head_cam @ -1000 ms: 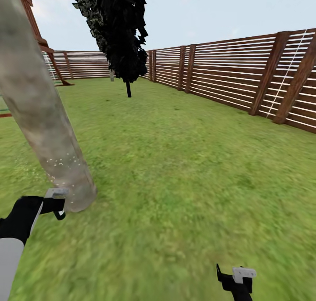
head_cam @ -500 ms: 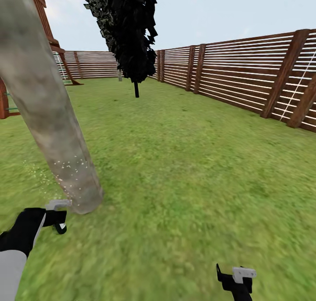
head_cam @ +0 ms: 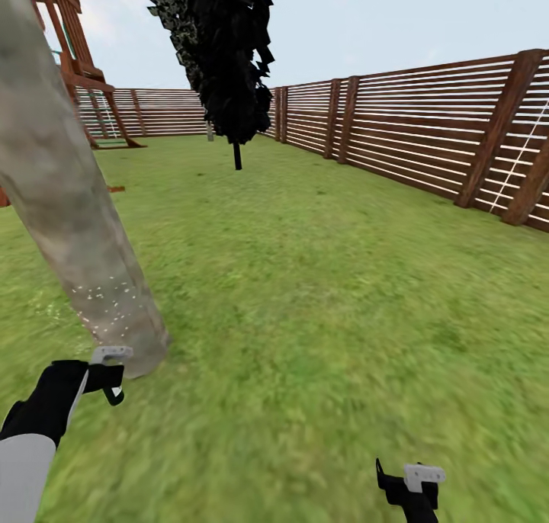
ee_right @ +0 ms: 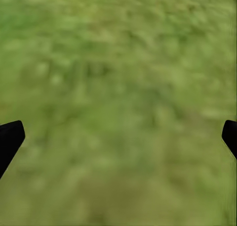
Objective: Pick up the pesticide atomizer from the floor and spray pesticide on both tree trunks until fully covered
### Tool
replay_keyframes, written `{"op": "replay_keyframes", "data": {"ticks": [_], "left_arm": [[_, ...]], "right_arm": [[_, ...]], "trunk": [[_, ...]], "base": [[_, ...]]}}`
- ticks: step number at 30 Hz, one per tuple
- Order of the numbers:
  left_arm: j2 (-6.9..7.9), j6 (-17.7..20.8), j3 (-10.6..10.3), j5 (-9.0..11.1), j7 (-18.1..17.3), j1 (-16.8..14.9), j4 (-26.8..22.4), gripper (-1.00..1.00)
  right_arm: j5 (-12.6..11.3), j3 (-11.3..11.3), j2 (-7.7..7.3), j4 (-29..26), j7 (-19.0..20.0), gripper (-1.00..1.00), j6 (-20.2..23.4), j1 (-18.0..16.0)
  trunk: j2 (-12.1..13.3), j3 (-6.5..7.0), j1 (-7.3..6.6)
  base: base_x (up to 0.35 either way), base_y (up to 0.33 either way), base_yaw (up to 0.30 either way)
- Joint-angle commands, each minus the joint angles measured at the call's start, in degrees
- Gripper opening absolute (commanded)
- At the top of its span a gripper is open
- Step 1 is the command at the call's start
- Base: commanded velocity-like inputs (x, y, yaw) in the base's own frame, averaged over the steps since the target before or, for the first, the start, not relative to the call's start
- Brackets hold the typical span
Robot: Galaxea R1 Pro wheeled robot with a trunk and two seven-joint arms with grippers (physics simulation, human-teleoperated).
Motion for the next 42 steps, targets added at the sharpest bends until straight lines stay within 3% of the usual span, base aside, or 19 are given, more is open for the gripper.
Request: {"op": "replay_keyframes", "data": {"ticks": [1, 5, 10, 13, 16, 20, 22, 25, 29, 34, 42], "left_arm": [[-0.01, 0.0, 0.0, 0.0, 0.0, 0.0, 0.0, -1.0], [-0.04, -0.1, -0.3, 0.0, 0.2, 0.0, 0.1, -1.0], [-0.19, -0.6, -0.3, 0.1, 4.1, 0.1, 0.9, -1.0], [0.04, -2.2, 0.1, 0.1, 4.3, 0.2, 5.1, -1.0], [0.21, -4.6, 0.3, 0.2, 5.4, 0.5, 6.2, -1.0], [-0.74, -10.7, 5.3, 0.8, 6.2, 1.1, 8.2, -1.0], [-1.2, -13.6, 6.0, 0.7, 6.3, 1.1, 10.5, -1.0], [-1.22, -16.7, 6.2, 0.6, 6.9, 1.3, 14.2, -1.0], [-1.07, -17.3, 6.2, 0.7, 8.5, 1.3, 14.8, -1.0], [-1.35, -23.3, 6.3, 2.0, 8.8, 1.4, 17.5, -1.0], [-1.92, -23.9, 6.2, 2.4, 8.9, 1.4, 18.0, -1.0]], "right_arm": [[0.0, 0.0, 0.04, 0.0, 0.0, 1.0, 0.0, 0.0], [0.0, 0.0, 0.0, 0.0, 0.0, 1.0, 0.0, 0.0], [0.0, 0.0, 0.0, 0.0, 0.0, 1.0, 0.0, 0.0], [0.0, 0.0, 0.0, 0.0, 0.0, 1.0, 0.0, 0.0], [0.0, 0.0, 0.0, 0.0, 0.0, 1.0, 0.0, 0.0], [0.0, 0.0, 0.0, 0.0, 0.0, 1.0, 0.0, 0.0], [0.0, 0.0, 0.02, 0.0, 0.0, 1.0, 0.0, 0.0], [0.0, 0.1, 0.13, 0.0, 0.0, 1.0, 0.0, 0.0], [0.1, 0.1, 0.21, 0.0, 0.0, 1.0, 0.0, 0.0], [0.1, 0.1, 0.18, 0.0, 0.0, 1.0, 0.0, 0.0], [0.1, 0.1, 0.18, 0.0, 0.0, 1.0, 0.0, 0.0]], "trunk": [[0.0, 0.0, 0.0], [0.0, 0.0, 0.0], [0.0, 0.0, 0.0], [0.0, 0.0, 0.0], [0.0, 0.0, 0.0], [0.0, 0.0, 0.0], [0.0, 0.0, 0.0], [0.0, 0.0, 0.0], [0.0, 0.0, 0.0], [0.0, 0.0, 0.0], [0.0, 0.0, 0.0]], "base": [[0.134, -0.248, 0.234], [0.041, -0.266, 0.078], [-0.078, -0.274, 0.002], [-0.012, -0.274, 0.0], [-0.001, -0.274, 0.0], [0.0, -0.274, 0.1], [0.0, -0.274, 0.258], [0.0, -0.274, 0.274], [0.0, -0.274, 0.142], [0.12, -0.245, 0.008], [0.238, -0.184, 0.083]]}}
